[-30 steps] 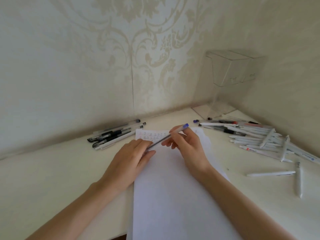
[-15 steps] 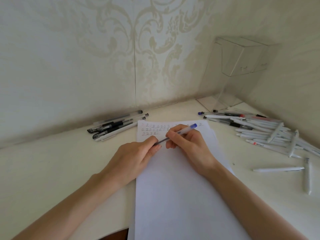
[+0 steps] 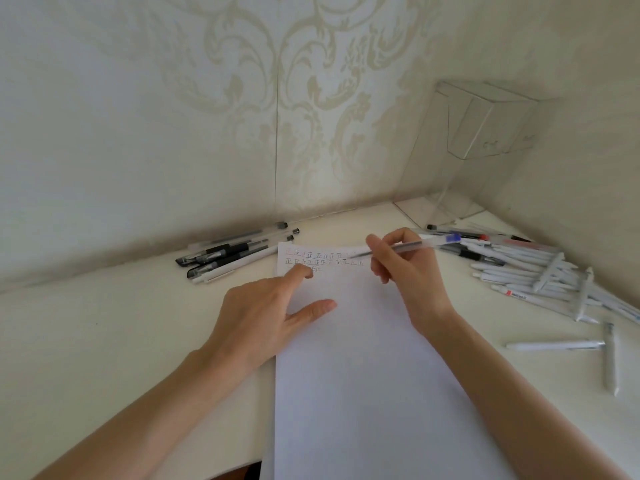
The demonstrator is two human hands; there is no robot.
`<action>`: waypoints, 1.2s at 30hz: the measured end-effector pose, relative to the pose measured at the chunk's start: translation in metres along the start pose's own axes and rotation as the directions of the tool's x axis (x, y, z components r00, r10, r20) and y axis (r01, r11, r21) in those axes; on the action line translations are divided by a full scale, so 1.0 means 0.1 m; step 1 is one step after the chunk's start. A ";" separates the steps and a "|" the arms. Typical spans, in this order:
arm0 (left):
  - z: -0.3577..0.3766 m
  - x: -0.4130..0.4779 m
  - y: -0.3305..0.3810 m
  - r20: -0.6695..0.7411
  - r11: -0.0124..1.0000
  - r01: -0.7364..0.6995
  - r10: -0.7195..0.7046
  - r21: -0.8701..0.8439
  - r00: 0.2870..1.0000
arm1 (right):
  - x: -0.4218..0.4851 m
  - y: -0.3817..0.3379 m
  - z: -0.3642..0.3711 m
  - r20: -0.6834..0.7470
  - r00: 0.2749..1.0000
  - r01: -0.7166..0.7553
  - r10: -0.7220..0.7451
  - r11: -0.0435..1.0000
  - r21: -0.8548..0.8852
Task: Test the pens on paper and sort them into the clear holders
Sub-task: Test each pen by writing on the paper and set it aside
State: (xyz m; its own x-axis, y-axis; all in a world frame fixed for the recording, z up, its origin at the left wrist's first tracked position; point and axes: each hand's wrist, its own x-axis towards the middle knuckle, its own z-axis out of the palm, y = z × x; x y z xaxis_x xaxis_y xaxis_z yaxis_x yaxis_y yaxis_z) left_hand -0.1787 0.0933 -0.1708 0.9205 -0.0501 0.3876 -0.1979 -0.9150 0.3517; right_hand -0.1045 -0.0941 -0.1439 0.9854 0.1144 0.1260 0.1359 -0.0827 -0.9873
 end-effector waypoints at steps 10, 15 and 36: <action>0.11 0.02 -0.06 0.064 0.988 -0.138 0.134 0.063 0.989 | 0.19 0.07 0.47 0.046 0.998 -0.015 0.032 0.947 -0.321; 0.22 0.05 -0.12 -0.003 0.983 -0.119 0.121 0.142 0.993 | 0.23 0.13 0.43 -0.034 0.999 -0.001 -0.011 0.944 -0.331; 0.20 0.05 -0.10 0.047 0.983 -0.086 0.079 0.165 0.996 | 0.26 0.19 0.45 -0.010 1.000 0.017 -0.023 0.921 -0.390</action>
State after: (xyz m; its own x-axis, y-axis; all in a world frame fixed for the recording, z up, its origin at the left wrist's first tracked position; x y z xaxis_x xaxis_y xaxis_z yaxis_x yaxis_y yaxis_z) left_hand -0.1656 0.0939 -0.1892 0.9167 -0.1412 0.3738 -0.2180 -0.9607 0.1720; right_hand -0.0810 -0.0482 -0.1635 0.9830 0.1060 0.1497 0.1819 -0.4605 -0.8688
